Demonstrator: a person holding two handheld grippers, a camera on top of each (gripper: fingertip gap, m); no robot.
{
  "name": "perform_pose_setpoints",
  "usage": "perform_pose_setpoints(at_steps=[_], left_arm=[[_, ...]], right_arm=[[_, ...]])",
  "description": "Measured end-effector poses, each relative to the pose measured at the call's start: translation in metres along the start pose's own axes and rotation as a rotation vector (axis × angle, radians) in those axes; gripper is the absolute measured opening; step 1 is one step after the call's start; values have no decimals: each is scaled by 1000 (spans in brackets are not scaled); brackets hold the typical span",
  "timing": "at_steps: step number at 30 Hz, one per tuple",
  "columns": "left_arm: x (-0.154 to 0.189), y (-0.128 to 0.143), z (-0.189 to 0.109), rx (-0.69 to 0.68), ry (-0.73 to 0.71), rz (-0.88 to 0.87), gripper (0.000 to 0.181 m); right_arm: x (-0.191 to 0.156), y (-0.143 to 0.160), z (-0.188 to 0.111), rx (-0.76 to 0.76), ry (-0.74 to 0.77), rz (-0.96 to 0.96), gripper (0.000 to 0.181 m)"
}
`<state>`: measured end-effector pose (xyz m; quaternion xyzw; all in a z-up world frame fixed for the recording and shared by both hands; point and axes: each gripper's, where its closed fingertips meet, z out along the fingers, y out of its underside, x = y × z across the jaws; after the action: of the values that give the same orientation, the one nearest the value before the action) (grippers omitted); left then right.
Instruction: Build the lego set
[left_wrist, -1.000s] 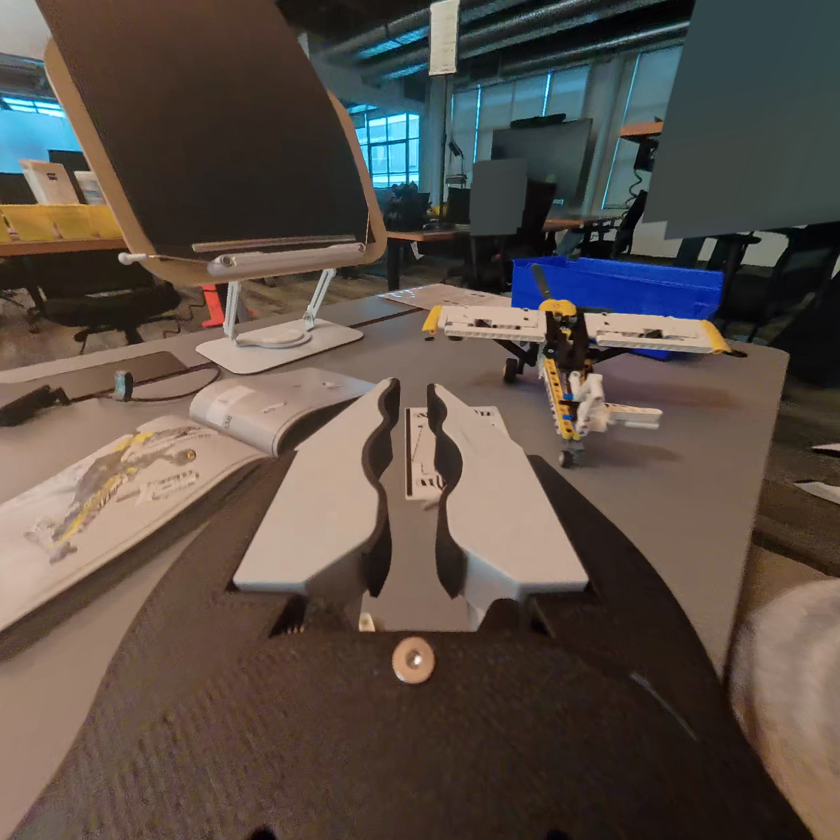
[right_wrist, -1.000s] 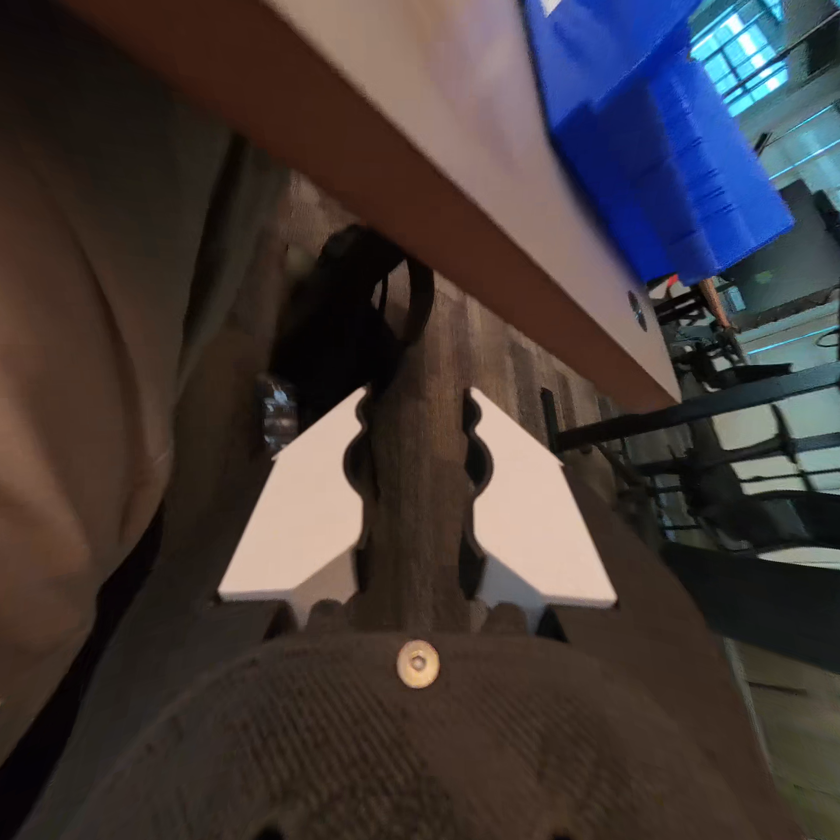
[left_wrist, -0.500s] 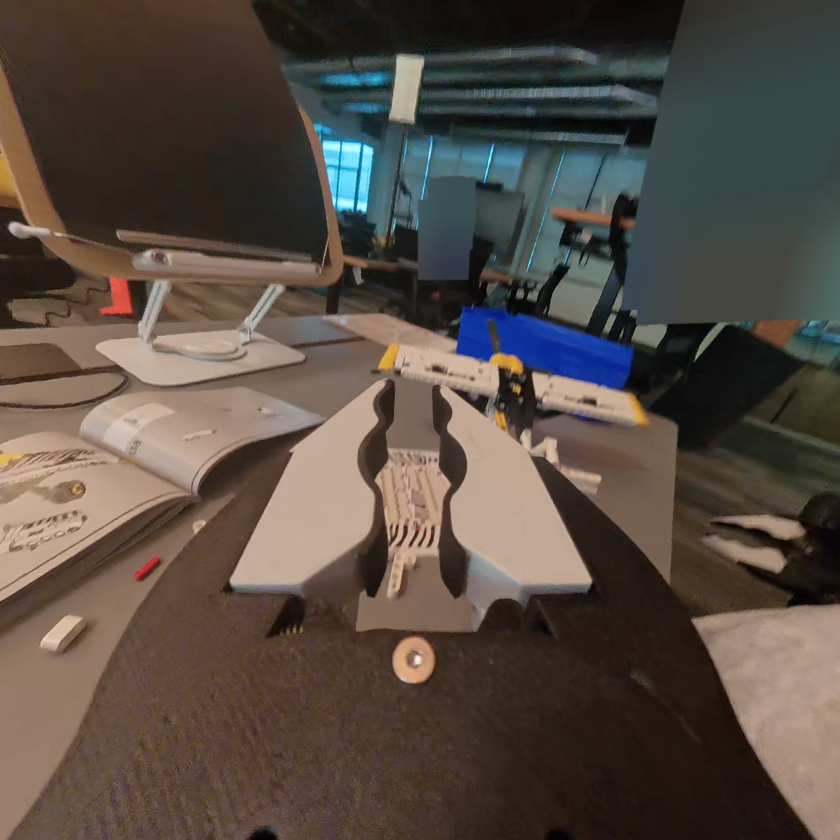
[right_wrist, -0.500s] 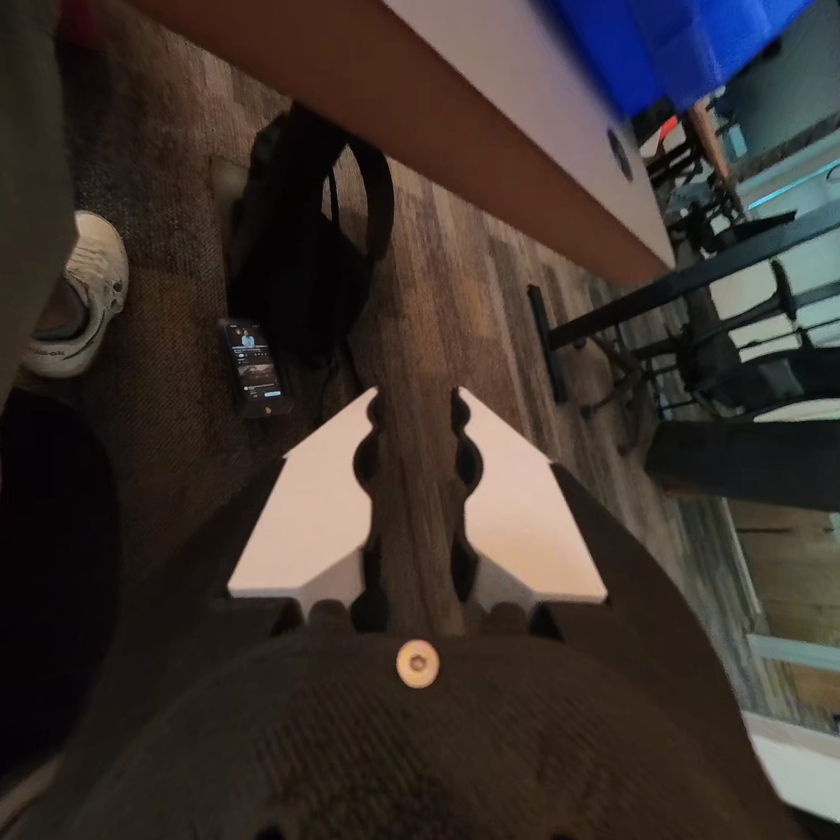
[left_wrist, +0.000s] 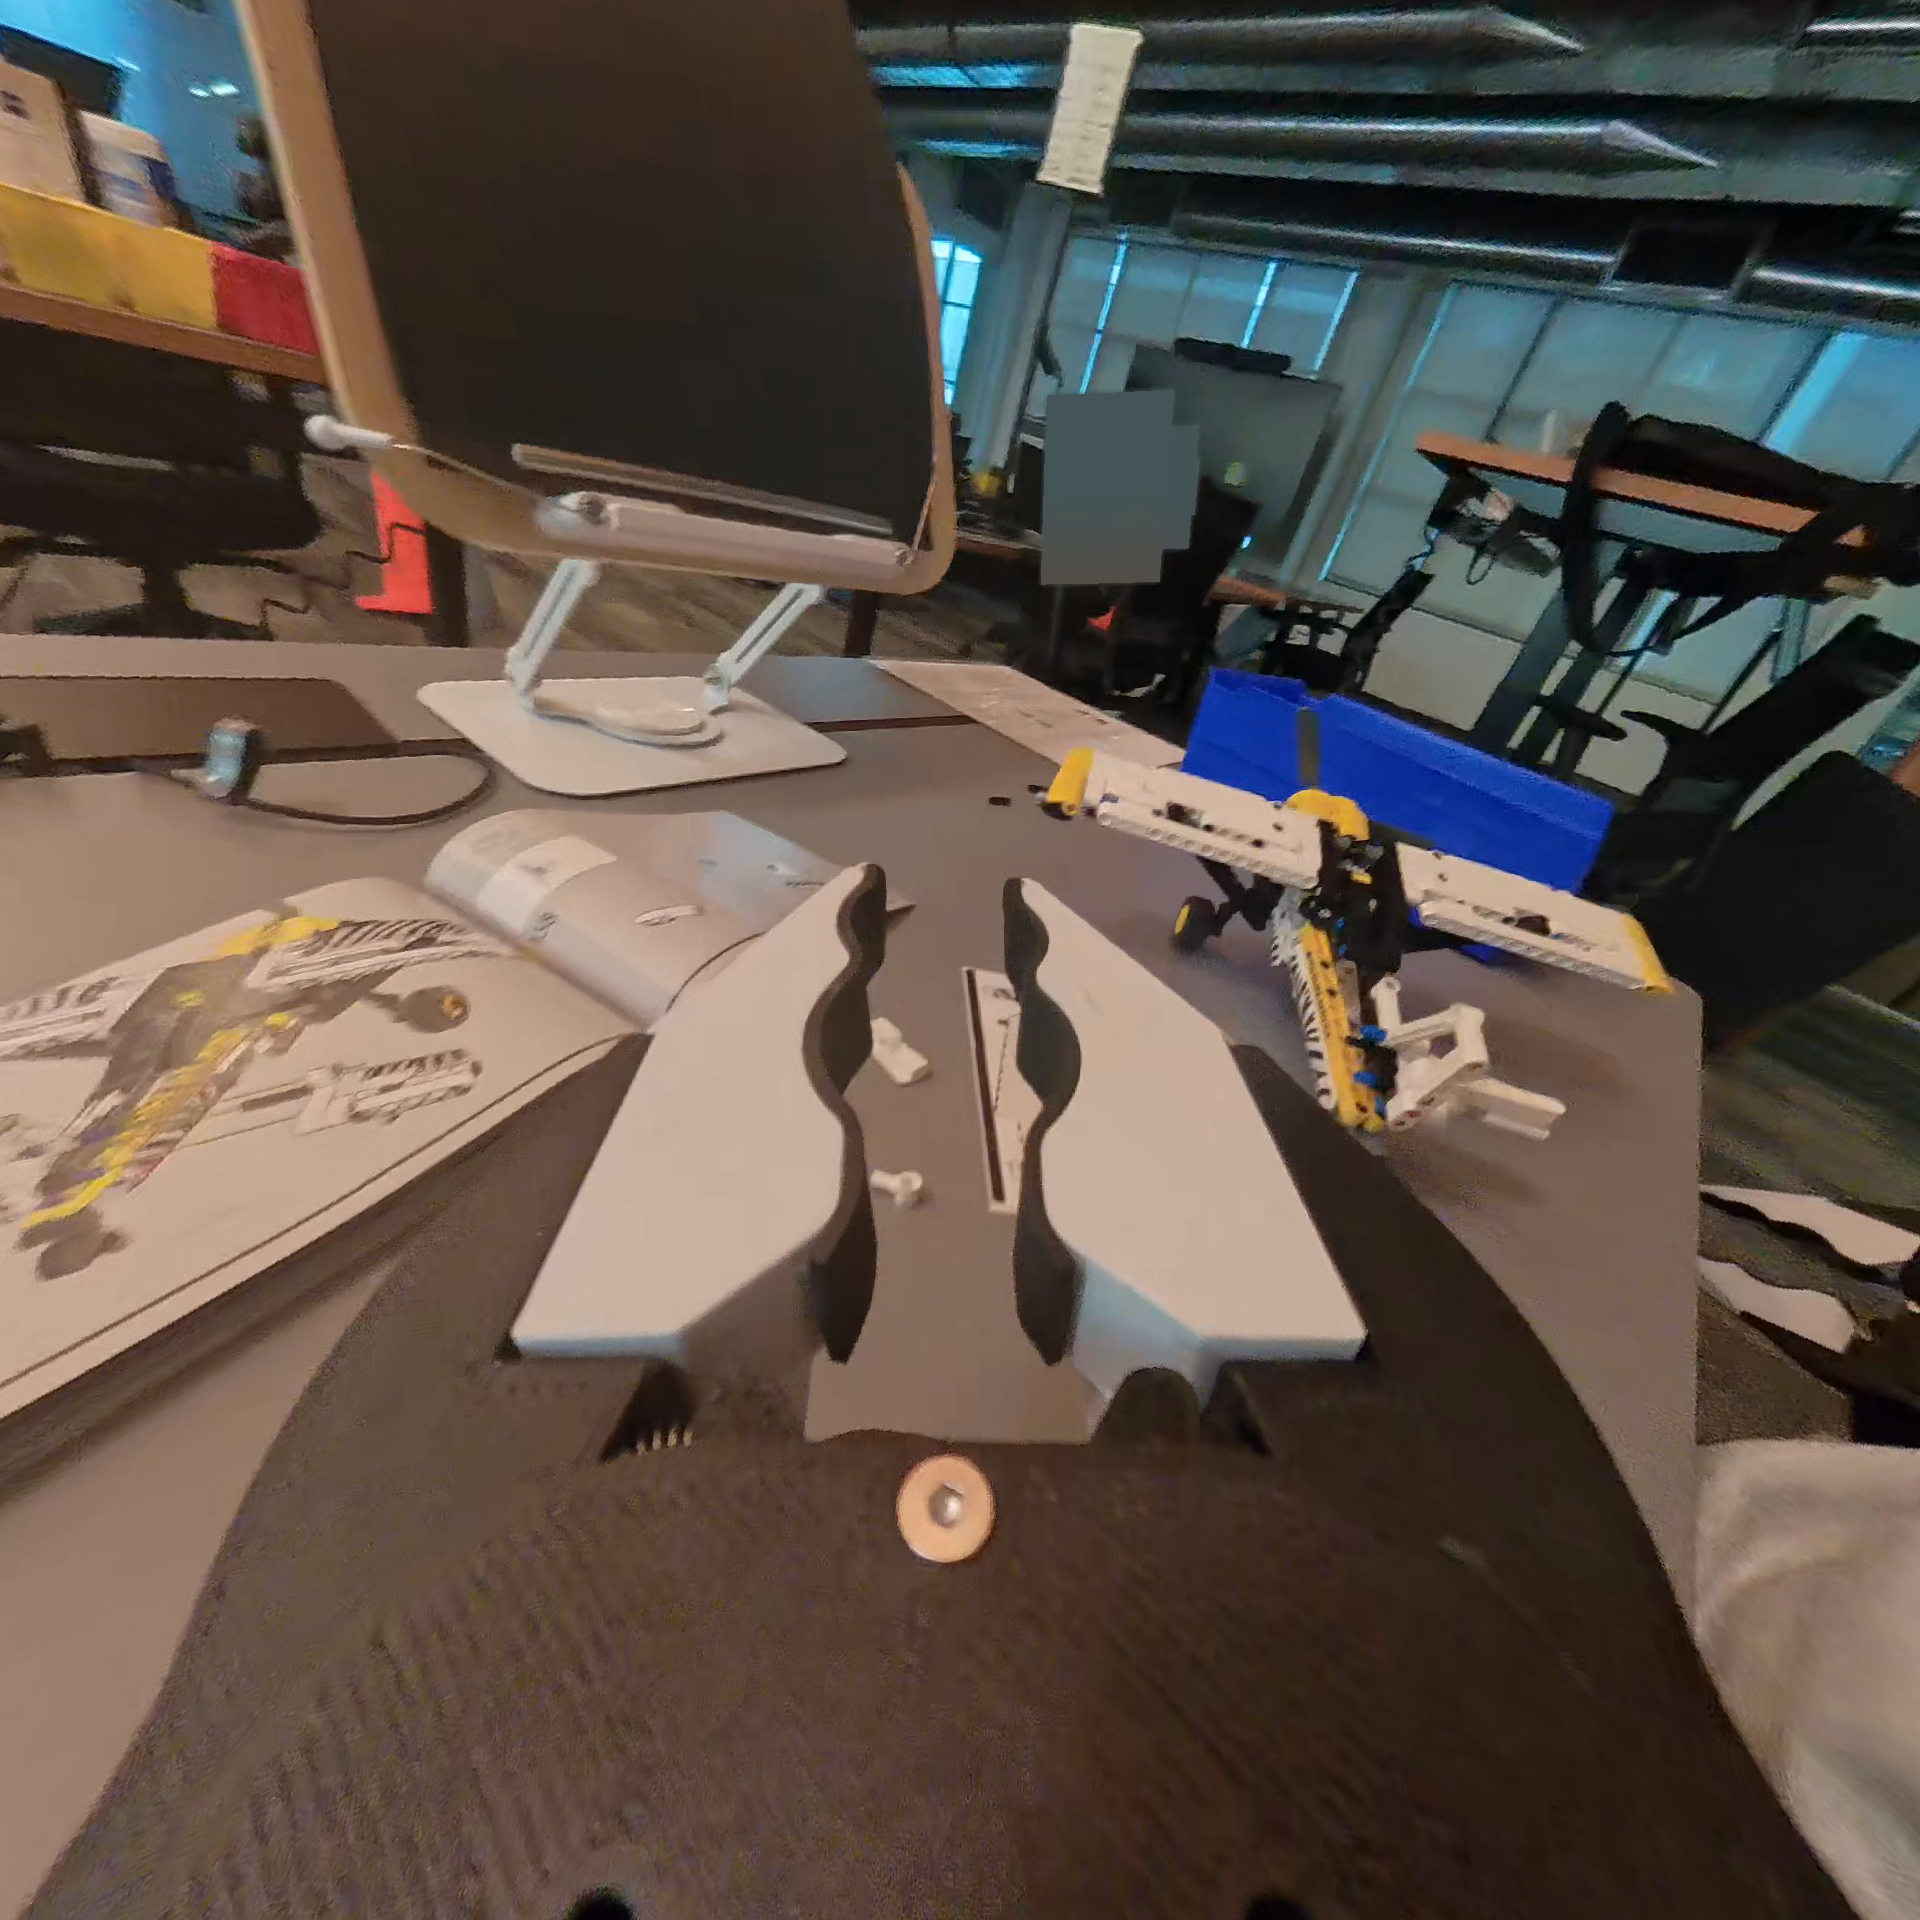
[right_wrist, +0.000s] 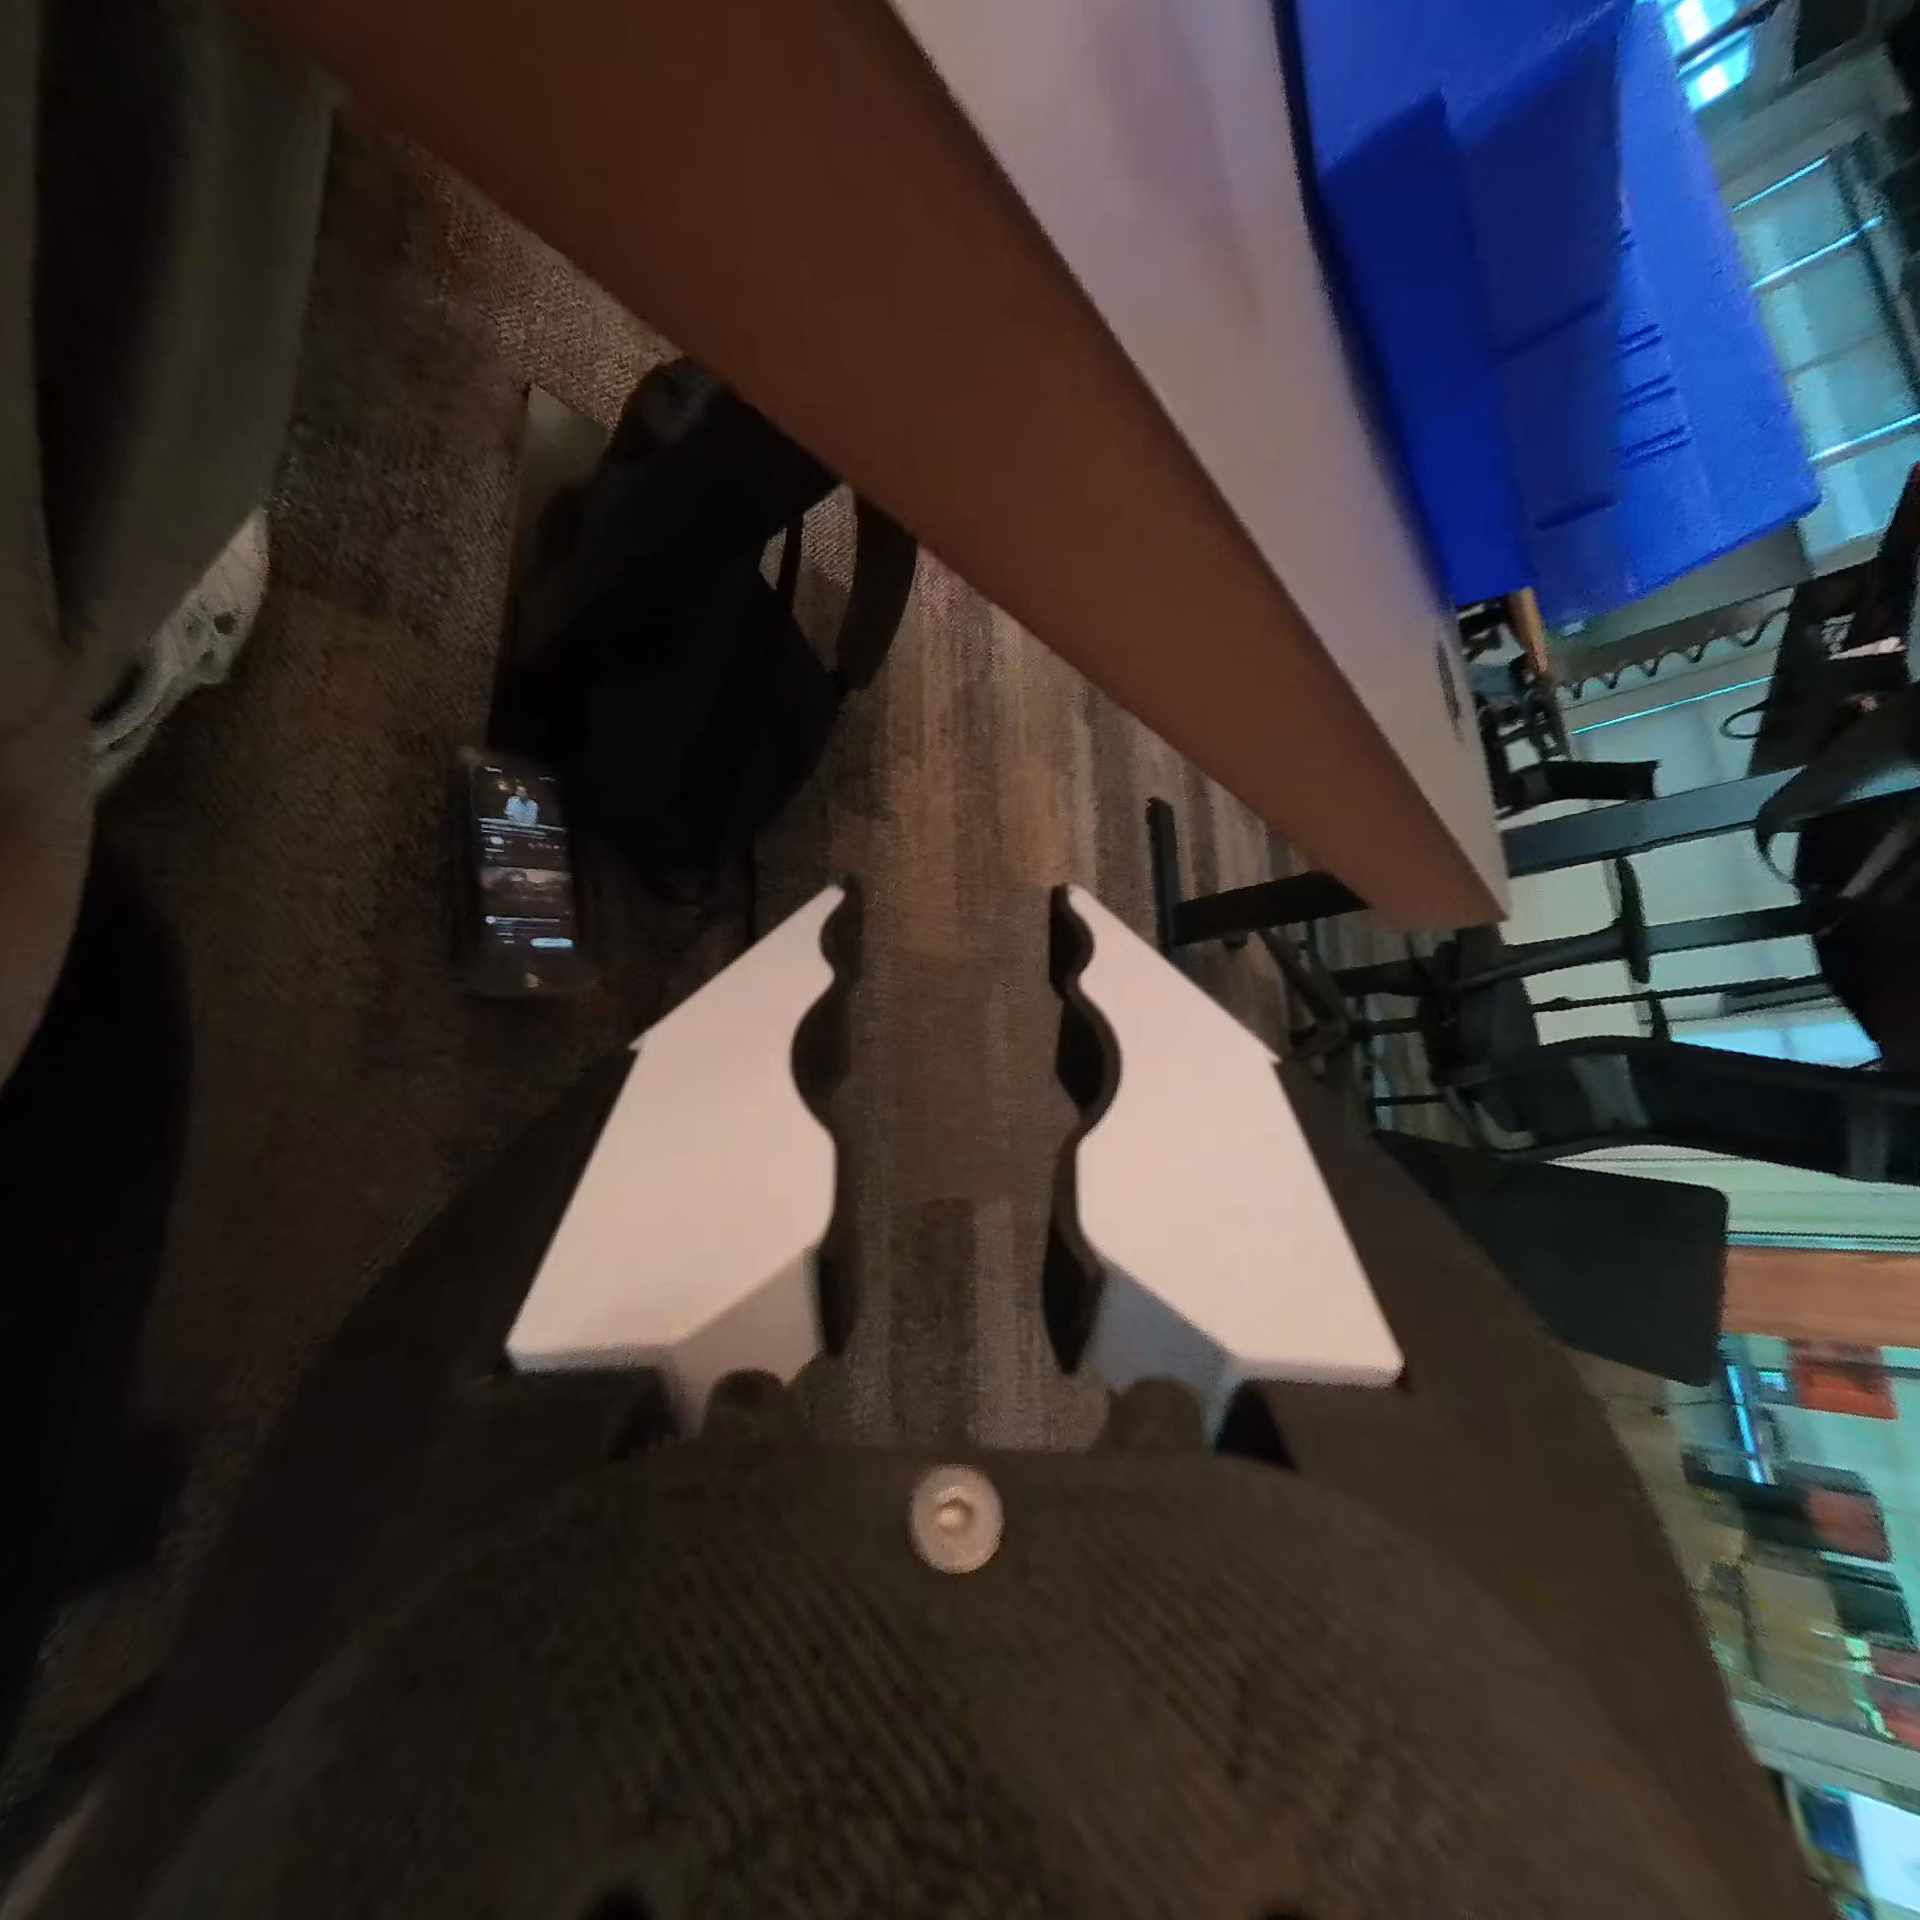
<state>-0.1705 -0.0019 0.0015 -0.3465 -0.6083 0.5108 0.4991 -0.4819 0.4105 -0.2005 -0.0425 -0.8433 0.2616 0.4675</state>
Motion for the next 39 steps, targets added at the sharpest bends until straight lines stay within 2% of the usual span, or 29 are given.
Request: perform_pose_setpoints(at_steps=[3,6,8,10,11,16,20,21,22,25,32,36,39], left_arm=[[6,-1,-20,51,87,-36,24],[-4,-16,-38,175,80,-80,19],[-8,-12,-42,166,70,-67,5],[-11,-8,-41,134,57,-55,4],[-10,-7,-41,125,65,-51,3],[-11,-7,-41,134,61,-49,0],[-48,-17,-46,224,-169,-124,0],[-47,-19,-45,242,-165,-145,0],[-45,-18,-41,230,-154,-128,0],[-54,-6,-32,134,-242,-69,0],[-45,-6,-20,105,-203,-42,0],[-36,-4,-25,88,-191,-8,0],[-25,0,-46,74,-225,65,0]], right_arm=[[3,5,3,-28,23,8,26],[5,10,2,-40,34,14,24],[3,11,1,-47,37,-25,20],[-3,15,3,-86,43,-122,2],[-3,14,5,-97,60,-145,0],[-5,22,13,-156,30,-94,0],[-9,34,22,-236,-6,-29,0],[-9,38,26,-263,-3,9,0],[-6,39,28,-283,5,56,0],[-8,46,31,-298,-27,117,0],[-21,61,30,-384,-106,104,0],[-21,50,19,-301,-125,135,0],[-10,36,-10,-123,-104,204,0]])
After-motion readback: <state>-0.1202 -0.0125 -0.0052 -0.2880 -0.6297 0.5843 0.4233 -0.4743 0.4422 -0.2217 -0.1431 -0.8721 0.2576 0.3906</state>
